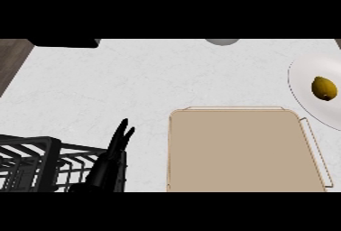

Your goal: Pick the lemon from the tray and place it in the plate

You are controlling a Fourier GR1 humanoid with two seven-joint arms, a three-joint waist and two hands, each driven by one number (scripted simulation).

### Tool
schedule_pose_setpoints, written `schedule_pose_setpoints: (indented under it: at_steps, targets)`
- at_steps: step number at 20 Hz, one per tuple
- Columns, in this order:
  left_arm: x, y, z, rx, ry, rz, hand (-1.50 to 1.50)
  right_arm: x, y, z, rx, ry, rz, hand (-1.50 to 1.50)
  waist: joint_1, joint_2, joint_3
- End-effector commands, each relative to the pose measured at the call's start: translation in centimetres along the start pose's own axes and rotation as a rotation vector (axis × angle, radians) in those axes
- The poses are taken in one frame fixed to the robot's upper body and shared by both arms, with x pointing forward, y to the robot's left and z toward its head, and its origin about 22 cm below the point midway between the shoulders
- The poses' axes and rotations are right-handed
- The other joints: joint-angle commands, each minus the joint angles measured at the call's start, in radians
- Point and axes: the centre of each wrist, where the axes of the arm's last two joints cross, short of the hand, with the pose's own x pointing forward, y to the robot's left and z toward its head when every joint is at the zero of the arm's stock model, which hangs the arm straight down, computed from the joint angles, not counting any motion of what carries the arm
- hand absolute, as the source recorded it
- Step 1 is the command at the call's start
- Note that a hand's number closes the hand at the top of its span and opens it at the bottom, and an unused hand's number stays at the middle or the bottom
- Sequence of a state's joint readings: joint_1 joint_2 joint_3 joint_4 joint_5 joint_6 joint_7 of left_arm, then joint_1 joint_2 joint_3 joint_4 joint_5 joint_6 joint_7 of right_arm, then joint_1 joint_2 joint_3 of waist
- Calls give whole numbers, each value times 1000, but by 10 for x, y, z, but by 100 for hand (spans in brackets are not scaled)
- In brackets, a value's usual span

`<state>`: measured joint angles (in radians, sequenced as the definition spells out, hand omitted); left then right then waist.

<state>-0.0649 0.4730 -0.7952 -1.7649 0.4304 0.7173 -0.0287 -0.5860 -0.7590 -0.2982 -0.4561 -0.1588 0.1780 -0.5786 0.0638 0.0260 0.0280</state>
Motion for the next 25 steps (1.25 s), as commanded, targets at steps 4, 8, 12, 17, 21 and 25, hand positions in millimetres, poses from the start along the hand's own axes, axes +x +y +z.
schedule_pose_setpoints:
  at_steps: [4,8,12,17,21,25]
  targets:
    - [-23,30,-8,81,216,18,0,-1,-46,18,142,6,-126,-150,-31,17,-20]
    - [-20,32,-9,81,209,8,0,-2,-62,27,212,6,-133,-150,-27,22,-18]
    - [-24,34,1,90,227,26,0,-6,-83,48,273,26,-68,-150,-39,14,-18]
    - [-20,36,-6,116,205,24,0,-7,-94,58,300,30,-15,-150,-46,10,-17]
    - [-18,43,-5,105,222,32,0,-13,-96,68,293,29,13,-150,-51,9,-17]
    - [-16,40,-12,118,214,48,0,-19,-95,75,305,37,19,-150,-58,9,-17]
